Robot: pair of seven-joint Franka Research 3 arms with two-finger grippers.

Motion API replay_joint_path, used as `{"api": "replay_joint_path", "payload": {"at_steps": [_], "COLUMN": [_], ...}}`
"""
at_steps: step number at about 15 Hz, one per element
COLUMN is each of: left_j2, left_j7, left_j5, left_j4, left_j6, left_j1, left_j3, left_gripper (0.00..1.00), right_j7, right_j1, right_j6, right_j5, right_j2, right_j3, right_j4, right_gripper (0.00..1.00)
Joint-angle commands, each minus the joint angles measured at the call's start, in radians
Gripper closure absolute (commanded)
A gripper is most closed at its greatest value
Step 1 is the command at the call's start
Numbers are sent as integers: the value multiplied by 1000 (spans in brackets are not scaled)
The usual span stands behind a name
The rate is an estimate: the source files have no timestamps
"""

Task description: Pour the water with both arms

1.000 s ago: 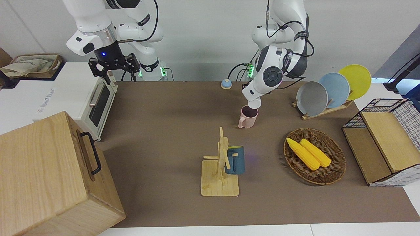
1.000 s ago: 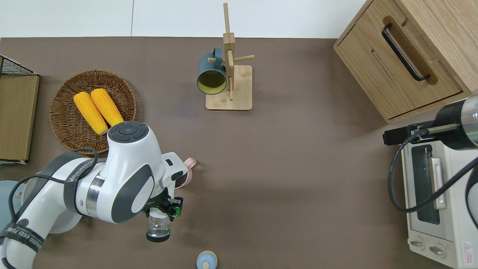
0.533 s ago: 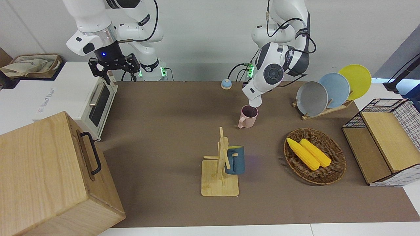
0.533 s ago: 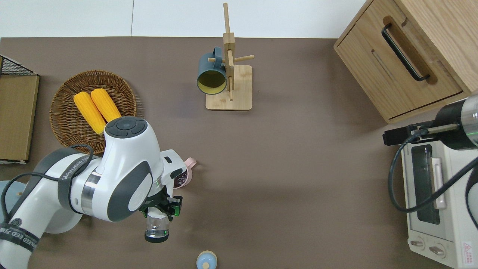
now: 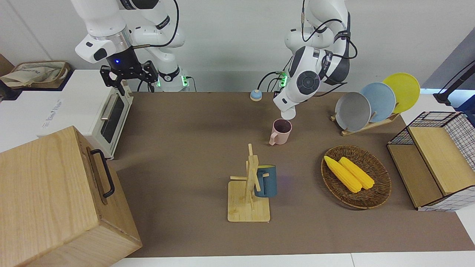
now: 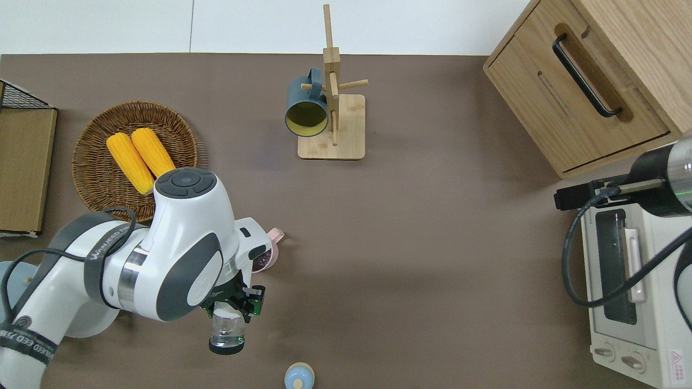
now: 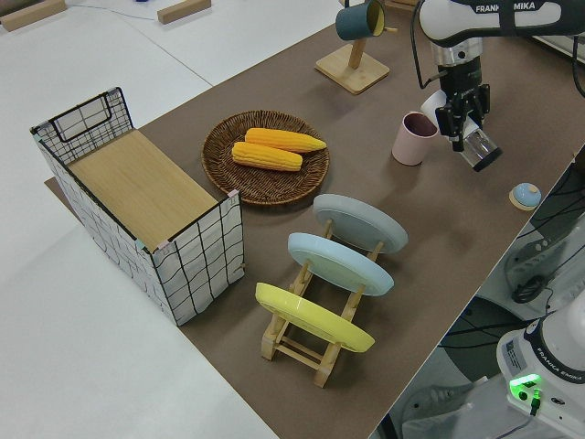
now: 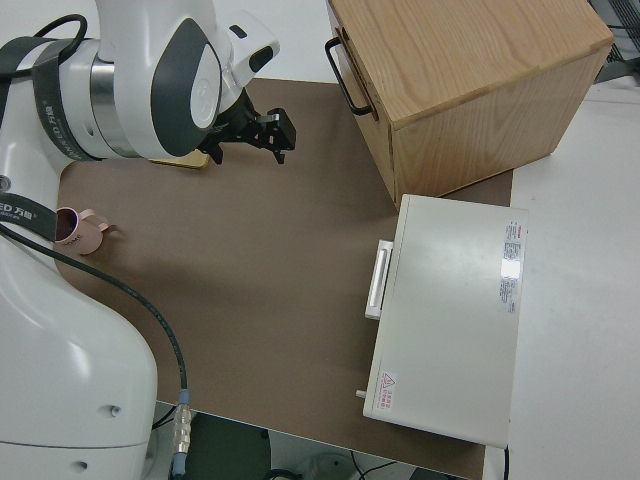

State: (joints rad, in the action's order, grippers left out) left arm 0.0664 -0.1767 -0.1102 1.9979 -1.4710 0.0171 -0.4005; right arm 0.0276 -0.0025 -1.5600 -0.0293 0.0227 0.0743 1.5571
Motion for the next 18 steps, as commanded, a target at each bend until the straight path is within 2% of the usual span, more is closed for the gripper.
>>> {"api": "replay_joint_path", "payload": {"at_steps": [1, 18], "left_j2": [4, 0], "left_j7": [-29, -53], "left_j5": [18, 18], "left_j4": [-36, -45], "left_j6": [47, 37], "left_j1": [-11, -11], "left_j3": [-6, -15], "left_gripper": [1000, 1000], "right_j7": [17, 17], "right_j1": [-2, -2], "right_j6": [3, 3], "right_j5": [-18, -18], "right_j2": [5, 5], "right_j3": [-1, -1], "right_j4": [-2, -2], "right_gripper": [9, 9]}}
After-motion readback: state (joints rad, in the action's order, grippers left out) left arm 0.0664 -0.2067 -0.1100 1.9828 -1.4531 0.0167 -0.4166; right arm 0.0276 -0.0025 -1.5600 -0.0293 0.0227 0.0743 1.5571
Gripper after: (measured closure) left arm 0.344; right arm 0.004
